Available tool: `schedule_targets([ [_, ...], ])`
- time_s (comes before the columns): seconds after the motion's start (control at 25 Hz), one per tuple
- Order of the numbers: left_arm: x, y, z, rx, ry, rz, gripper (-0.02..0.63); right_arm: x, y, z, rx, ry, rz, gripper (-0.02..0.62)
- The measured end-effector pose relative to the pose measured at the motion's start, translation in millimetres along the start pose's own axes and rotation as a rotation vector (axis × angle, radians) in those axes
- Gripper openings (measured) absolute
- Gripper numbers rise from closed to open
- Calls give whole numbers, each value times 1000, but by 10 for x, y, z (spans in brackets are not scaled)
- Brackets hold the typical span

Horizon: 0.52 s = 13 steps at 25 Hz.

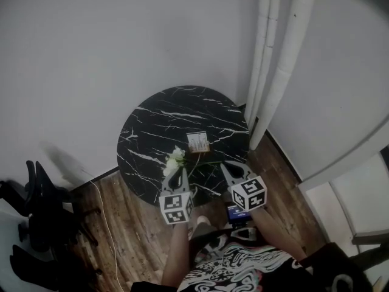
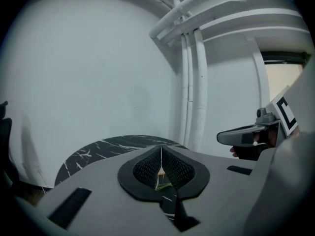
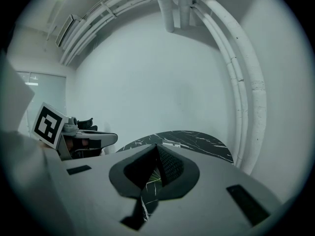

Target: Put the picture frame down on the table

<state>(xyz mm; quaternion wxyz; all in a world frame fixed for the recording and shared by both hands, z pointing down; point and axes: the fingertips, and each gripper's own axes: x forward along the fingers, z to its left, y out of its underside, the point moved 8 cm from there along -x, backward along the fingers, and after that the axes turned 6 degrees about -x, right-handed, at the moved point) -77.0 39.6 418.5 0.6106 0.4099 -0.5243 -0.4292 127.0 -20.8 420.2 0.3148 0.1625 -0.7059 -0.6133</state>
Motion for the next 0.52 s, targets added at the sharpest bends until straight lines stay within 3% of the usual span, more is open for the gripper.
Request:
schedule_targets([
  [0.16, -33, -28, 33, -81, 40, -8, 17, -41, 28, -9, 3, 5, 6, 18],
  [0.52, -4, -6, 2, 9, -11, 30, 17, -56, 37, -39, 37, 13, 4, 18],
])
